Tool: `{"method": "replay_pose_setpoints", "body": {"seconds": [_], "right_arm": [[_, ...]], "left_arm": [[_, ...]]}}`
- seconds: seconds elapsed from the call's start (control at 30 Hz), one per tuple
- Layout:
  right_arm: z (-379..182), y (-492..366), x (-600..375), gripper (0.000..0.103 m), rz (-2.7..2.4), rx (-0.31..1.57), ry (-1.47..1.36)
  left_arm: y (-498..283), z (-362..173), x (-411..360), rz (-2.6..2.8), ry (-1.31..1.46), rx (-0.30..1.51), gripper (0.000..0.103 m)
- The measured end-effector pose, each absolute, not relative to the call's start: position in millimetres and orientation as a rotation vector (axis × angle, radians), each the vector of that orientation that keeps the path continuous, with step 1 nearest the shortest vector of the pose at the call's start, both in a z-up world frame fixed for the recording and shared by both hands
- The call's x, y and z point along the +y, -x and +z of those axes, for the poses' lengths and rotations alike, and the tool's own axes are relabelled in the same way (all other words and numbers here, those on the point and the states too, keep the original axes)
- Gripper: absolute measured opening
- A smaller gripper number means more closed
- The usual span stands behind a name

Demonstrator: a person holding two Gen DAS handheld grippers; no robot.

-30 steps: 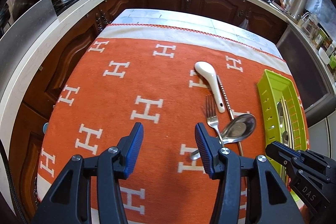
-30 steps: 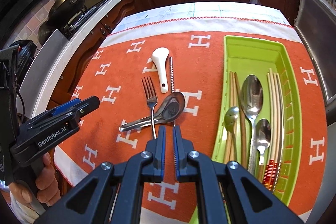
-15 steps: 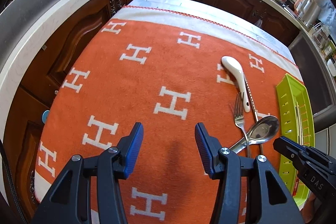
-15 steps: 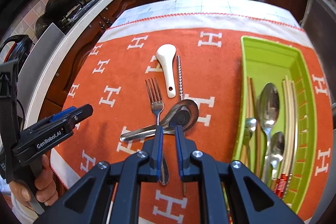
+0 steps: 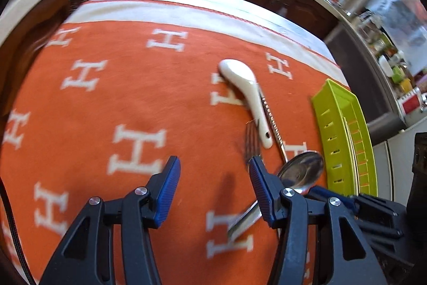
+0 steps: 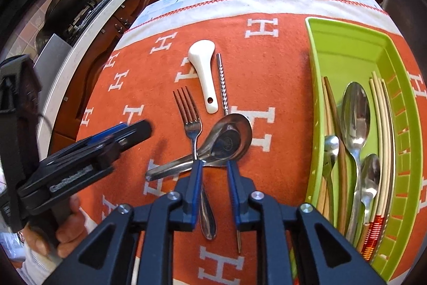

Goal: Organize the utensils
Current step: 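Grasp the fork with the left tool while the right tool grasps the metal spoon, then carry the fork and metal spoon into the green tray with both tools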

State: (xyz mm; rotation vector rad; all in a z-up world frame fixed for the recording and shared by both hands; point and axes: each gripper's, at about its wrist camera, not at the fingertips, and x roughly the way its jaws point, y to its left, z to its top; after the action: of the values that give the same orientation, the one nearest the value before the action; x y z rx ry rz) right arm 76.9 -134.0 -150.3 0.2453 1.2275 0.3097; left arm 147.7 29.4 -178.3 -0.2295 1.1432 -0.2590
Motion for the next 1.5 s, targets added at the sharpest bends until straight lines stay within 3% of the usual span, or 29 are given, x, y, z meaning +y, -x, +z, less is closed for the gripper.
{"method": "replay_pose_setpoints", "body": {"seconds": [0.43,0.57,0.73,0.8,1.03,1.5], "right_arm": [[-154,-82,-136,0.019,0.278,1.220,-0.257],[-154,-83,-137,0.019,0.270,1.215,-0.263],[-155,-83,-136,0.019,0.264,1.209,-0.269],[-155,-84,-136,0.019,0.259,1.206,-0.269],[-155,-87,-132,0.019,0.231,1.196,-0.250],[-167,-103,-128,0.019,0.190,1.183,-0.261]], "left_arm": [[-181,-194,0,-0.458,0.171,1.035,0.052],[-185,-195,-4,-0.514,0.188,1.027,0.041],[-184,-199,-6,-0.553,0.209,1.006,0.036],[-184,-202,-6,-0.572,0.220,1.016,0.020],[-180,-208,-4,-0.563,0.249,1.013,0.003],[-167,-191,34,-0.555,0.355,0.971,0.000]]}}
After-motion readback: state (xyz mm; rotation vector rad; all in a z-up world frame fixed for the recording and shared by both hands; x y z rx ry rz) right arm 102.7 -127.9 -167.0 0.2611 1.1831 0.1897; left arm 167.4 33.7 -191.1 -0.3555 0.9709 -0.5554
